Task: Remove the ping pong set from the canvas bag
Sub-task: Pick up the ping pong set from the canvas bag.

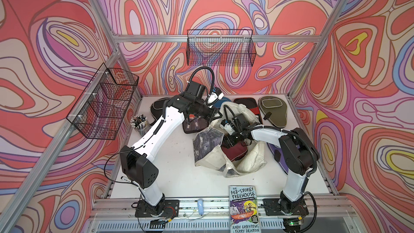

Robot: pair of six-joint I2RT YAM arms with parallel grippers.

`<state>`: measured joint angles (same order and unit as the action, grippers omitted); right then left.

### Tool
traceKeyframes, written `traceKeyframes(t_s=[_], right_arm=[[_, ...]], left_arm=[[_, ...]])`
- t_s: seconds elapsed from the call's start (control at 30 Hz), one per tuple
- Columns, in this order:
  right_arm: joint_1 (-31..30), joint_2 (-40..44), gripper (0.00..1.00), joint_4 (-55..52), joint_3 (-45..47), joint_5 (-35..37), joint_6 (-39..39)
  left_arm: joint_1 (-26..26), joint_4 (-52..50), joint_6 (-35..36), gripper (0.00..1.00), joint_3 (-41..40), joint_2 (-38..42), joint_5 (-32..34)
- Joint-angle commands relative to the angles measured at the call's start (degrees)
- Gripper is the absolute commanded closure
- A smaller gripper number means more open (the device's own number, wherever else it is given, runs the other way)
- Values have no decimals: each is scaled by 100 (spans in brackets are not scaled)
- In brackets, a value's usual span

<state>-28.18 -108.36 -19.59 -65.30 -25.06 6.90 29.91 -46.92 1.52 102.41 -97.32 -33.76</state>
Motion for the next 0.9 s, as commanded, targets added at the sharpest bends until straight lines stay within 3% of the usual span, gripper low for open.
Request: traceKeyframes(t_s=[0.0,0.13,0.2,0.47,0.87], right_arm=[[16,-631,43,-397,252,-125,207],[49,-589,90,-487,184,-198,218],[61,-474,100,-535,174,-164,233],[110,232,100,-1022,-71,89,362],[110,2041,100,-1127,-230,233,389]], left_arm=[[85,225,155,100,29,117,-661],[84,226,189,100,11,99,-617],[89,214,207,100,-2,90,-581],[79,192,290,100,-89,108,-467],[76,250,276,100,-317,57,-386]])
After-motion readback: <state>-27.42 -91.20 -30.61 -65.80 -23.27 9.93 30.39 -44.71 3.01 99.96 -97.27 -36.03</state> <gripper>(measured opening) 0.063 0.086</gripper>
